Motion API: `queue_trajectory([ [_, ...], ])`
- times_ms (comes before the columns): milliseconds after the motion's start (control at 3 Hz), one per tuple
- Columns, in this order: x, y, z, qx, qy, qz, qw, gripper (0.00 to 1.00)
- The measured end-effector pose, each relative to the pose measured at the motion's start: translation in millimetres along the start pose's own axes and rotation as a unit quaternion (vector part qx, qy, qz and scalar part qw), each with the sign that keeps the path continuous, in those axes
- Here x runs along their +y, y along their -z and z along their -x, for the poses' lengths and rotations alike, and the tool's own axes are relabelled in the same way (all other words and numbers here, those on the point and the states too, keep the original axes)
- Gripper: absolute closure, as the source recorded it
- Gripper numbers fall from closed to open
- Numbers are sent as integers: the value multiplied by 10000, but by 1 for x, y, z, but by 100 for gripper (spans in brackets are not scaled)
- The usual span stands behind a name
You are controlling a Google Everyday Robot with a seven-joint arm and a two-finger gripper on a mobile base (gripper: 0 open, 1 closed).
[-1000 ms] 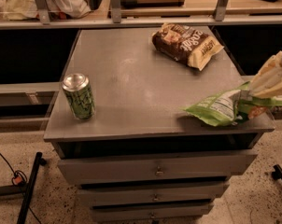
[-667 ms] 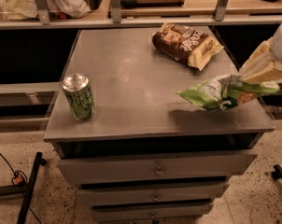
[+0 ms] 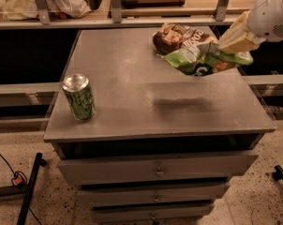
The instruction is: Move green rice chip bag near brown chip bag
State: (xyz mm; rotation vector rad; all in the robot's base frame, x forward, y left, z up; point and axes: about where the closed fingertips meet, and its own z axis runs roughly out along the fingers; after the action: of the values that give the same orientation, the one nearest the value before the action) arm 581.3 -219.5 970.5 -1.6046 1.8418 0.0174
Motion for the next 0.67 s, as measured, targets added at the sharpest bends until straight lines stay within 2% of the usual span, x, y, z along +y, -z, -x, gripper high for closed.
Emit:
queue_trajectory([
  [333,-35,-23,18,-135,185,-415,9989,82],
  [667,-64,-41,17,-57,152,-782,9968,58],
])
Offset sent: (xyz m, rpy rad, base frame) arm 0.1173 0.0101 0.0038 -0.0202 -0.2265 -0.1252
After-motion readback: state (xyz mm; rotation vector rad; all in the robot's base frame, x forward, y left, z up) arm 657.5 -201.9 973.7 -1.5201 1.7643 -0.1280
